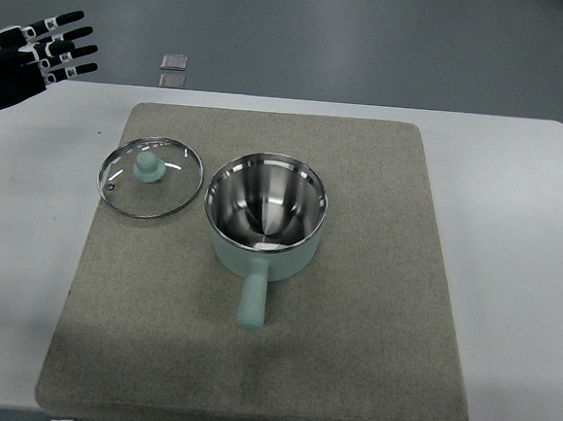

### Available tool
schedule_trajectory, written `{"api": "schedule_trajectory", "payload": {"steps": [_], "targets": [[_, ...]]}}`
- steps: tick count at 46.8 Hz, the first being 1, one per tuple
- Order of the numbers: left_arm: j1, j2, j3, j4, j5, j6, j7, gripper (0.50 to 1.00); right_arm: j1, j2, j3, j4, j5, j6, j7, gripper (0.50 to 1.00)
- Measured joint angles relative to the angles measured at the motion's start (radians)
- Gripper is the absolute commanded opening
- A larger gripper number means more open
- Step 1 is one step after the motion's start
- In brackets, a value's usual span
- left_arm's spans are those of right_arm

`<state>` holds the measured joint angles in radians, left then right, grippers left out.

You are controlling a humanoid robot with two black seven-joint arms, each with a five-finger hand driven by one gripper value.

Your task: Place lid left of pot with left hand

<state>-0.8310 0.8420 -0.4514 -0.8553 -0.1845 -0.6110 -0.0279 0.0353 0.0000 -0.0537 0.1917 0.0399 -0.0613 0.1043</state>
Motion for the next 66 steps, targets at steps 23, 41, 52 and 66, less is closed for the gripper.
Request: {"api": "schedule_trajectory", "payload": {"steps": [23, 41, 52, 66], "targets": [[-0.003, -0.053, -0.009, 0.039, 0.003, 0.000, 0.020, 0.994, 0.000, 0.000, 0.000, 0.000, 0.000, 0.000, 0.000, 0.924], [-0.001, -0.080, -0.009, 0.036, 0.004, 0.000, 0.021, 0.994, 0.000, 0.000, 0.002, 0.001, 0.000, 0.007, 0.000, 0.924], [0.000, -0.077, -0.010, 0.037, 0.001, 0.000, 0.018, 0.994, 0.000, 0.000, 0.002, 0.006, 0.002, 0.009, 0.000, 0.924], [0.001, -0.077, -0.010, 0.038, -0.001, 0.000, 0.016, 0.994, -0.003, 0.000, 0.001, 0.011, 0.000, 0.008, 0.000, 0.924]]}}
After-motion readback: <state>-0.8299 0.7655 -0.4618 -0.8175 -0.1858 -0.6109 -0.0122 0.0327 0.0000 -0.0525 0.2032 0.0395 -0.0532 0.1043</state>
